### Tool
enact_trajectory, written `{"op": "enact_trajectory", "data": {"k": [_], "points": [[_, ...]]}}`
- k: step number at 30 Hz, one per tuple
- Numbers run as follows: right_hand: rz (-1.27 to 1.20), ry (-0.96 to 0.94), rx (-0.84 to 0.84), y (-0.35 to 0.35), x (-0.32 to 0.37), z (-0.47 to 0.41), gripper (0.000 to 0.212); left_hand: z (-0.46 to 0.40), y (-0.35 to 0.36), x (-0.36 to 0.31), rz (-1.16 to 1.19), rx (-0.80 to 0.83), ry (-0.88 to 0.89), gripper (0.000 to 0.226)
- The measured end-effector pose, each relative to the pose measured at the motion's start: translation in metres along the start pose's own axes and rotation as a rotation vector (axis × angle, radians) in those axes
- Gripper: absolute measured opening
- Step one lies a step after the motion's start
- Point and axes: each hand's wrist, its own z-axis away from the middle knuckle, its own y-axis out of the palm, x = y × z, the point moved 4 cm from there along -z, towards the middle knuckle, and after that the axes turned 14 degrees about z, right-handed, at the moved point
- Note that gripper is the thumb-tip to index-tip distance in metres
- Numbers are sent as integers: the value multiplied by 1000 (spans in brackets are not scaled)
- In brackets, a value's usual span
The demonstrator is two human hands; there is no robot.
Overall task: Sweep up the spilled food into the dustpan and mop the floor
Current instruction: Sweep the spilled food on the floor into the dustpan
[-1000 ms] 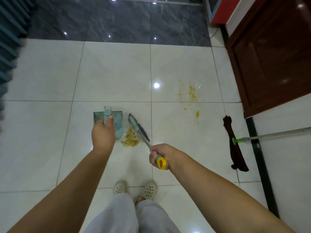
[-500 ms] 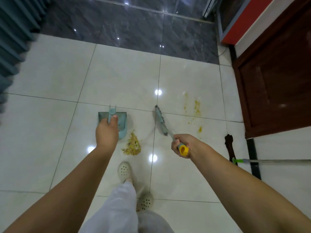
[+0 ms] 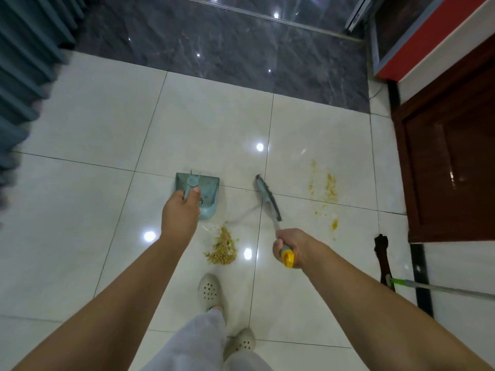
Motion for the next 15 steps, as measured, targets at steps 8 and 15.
{"op": "enact_trajectory", "data": {"k": [8, 15], "points": [[80, 25, 126, 60, -15, 36, 11, -19, 1, -33, -10, -6, 30, 36], [-60, -14, 173, 45, 4, 55, 12, -22, 6, -54, -33, -36, 58, 38]]}}
